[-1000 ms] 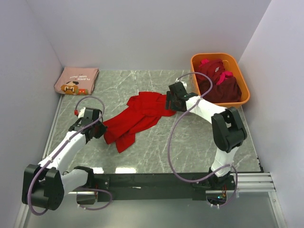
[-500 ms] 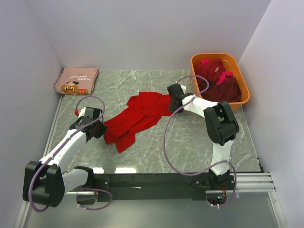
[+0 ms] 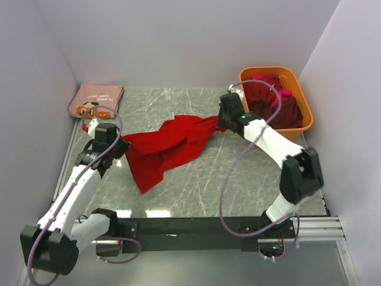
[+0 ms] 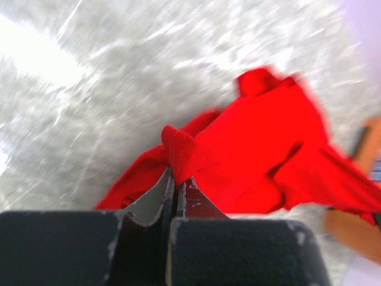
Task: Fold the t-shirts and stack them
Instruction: Flatten the tshirt out
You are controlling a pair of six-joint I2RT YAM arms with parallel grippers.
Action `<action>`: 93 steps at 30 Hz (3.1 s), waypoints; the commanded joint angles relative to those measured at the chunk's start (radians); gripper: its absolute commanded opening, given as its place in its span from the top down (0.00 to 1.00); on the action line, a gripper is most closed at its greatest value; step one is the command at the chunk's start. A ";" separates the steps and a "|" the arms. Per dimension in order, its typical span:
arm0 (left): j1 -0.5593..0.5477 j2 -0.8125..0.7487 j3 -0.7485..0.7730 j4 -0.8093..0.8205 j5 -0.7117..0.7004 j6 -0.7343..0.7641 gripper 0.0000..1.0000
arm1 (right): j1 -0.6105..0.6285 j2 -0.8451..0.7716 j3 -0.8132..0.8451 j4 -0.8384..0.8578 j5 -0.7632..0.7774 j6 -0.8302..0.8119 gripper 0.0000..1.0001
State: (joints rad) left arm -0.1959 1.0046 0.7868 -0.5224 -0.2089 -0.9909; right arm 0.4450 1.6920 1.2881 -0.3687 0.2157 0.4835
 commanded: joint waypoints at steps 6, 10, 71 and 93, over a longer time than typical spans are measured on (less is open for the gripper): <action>0.006 -0.172 0.181 -0.024 -0.113 -0.025 0.99 | 0.023 -0.357 0.028 -0.035 0.019 -0.079 1.00; 0.004 -0.266 0.265 -0.054 -0.176 -0.038 0.99 | 0.026 -0.541 0.034 -0.058 -0.001 -0.108 1.00; 0.176 0.186 -0.337 -0.010 0.212 -0.037 0.69 | -0.091 -0.347 -0.375 0.010 -0.007 0.073 0.16; 0.182 -0.121 -0.150 -0.117 -0.101 -0.063 0.99 | -0.092 -0.173 -0.362 0.016 -0.019 0.171 0.27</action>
State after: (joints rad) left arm -0.0174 0.9081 0.5968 -0.6075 -0.2184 -1.0389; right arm 0.3553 1.4933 0.9211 -0.3855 0.2039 0.6136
